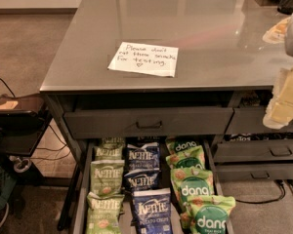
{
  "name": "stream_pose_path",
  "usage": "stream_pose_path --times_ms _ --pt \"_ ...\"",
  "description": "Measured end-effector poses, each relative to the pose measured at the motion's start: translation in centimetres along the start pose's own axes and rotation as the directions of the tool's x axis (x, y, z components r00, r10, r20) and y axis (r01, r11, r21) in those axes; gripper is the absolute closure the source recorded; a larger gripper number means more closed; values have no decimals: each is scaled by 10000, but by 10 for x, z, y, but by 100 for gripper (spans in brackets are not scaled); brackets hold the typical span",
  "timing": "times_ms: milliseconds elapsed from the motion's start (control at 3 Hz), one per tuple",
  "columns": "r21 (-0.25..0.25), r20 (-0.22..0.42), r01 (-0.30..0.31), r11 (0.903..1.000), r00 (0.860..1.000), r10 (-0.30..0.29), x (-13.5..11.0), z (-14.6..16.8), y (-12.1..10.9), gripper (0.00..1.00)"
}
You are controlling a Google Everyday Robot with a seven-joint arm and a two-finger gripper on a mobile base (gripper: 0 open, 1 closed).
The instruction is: Pick green jalapeno chip bag from middle drawer and place on counter
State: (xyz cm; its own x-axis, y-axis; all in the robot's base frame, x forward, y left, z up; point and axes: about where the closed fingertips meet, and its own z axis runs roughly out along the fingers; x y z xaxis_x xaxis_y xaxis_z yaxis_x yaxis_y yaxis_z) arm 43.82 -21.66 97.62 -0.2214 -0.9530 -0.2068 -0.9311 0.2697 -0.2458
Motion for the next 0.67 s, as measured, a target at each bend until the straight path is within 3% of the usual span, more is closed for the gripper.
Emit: stream_pose_path --times_ms 333,667 --pt "-1 3 -1 10000 10000 1 0 0 0 0" --pt "-184 598 -221 9996 9979 231 -4 21 17 0"
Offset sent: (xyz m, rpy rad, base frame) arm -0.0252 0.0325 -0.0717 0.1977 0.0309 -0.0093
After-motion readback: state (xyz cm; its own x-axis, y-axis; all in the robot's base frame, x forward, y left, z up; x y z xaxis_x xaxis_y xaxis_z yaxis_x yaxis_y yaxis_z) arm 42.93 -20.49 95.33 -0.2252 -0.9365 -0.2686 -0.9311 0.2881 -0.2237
